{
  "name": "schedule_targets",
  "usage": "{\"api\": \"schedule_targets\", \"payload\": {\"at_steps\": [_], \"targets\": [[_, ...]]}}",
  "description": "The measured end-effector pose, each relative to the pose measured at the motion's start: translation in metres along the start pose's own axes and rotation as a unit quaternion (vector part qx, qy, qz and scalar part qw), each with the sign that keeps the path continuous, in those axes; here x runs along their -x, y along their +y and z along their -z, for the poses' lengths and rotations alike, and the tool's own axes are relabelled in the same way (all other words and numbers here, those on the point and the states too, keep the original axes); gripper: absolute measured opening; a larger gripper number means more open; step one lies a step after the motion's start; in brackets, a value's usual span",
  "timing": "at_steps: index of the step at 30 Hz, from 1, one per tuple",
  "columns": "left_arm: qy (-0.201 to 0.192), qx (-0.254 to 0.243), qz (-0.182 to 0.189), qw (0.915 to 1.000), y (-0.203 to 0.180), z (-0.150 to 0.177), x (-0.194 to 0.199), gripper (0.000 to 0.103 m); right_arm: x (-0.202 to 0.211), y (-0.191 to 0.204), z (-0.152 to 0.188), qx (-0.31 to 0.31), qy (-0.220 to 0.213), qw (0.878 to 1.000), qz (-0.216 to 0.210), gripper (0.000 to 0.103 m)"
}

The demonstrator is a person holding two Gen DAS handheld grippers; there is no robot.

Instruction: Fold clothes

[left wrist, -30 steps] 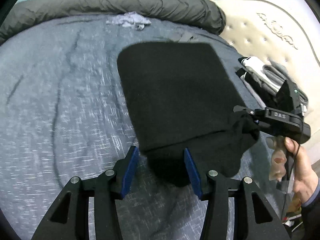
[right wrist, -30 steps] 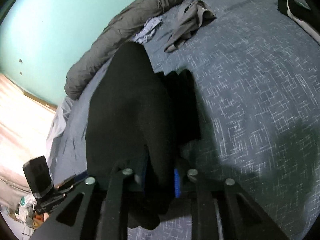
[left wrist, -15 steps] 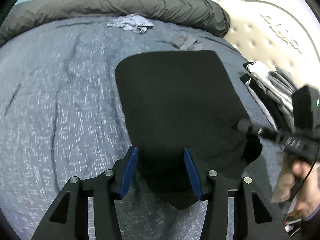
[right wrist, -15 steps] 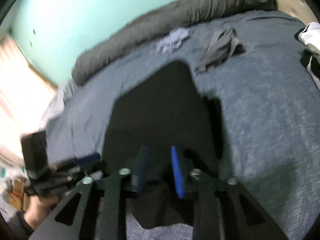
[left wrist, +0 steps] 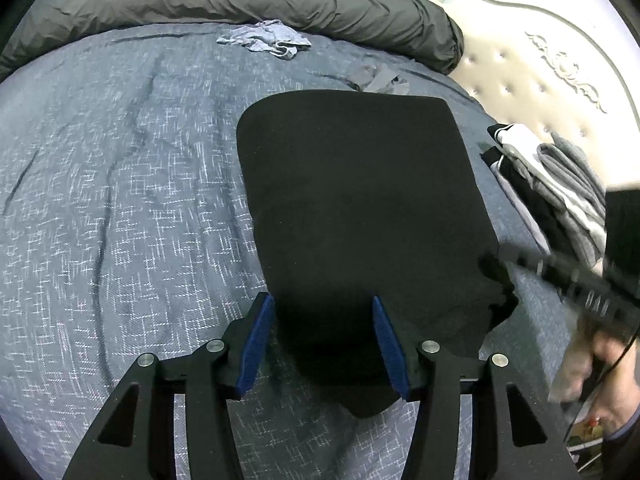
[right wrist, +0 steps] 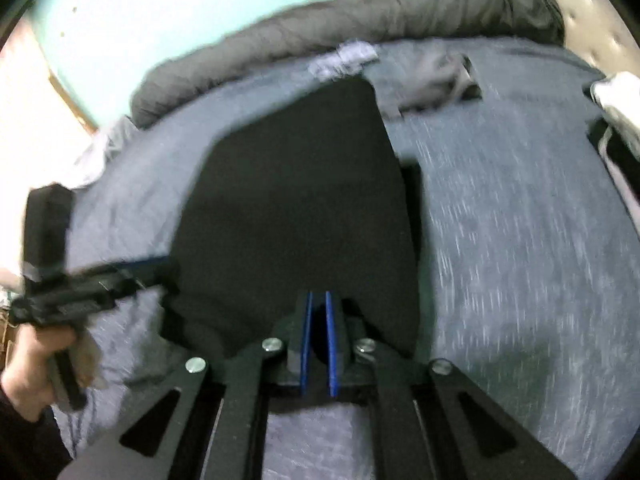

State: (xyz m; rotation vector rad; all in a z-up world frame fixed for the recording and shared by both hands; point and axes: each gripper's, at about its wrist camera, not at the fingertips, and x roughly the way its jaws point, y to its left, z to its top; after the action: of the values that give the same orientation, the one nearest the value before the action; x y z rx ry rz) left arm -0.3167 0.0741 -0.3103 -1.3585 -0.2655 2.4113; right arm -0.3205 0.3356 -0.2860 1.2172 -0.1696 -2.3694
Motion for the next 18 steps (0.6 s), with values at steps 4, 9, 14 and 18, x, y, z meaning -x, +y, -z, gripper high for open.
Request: {"api": "schedule_targets", "payload": {"at_steps": [4, 9, 14, 18], "targets": [[-0.001, -0.005, 0.0, 1.0, 0.0, 0.0, -0.001, 0.056, -0.008, 0.008, -0.037, 0.013, -0.016, 1.0, 0.001, 0.006], [-0.001, -0.019, 0.0, 0.9998, 0.0, 0.0, -0.003, 0.056, -0.04, -0.006, -0.07, -0.013, 0.001, 1.0, 0.012, 0.006], [-0.003, -0.017, 0.013, 0.9998, 0.002, 0.001, -0.007, 0.056, -0.072, -0.033, -0.083, -0.04, 0.035, 0.998, 0.03, 0.004], [-0.005, -0.022, 0.009, 0.9997, -0.002, 0.0, -0.008, 0.057, -0.078, -0.047, -0.084, -0.067, 0.037, 0.997, 0.032, 0.002]]}}
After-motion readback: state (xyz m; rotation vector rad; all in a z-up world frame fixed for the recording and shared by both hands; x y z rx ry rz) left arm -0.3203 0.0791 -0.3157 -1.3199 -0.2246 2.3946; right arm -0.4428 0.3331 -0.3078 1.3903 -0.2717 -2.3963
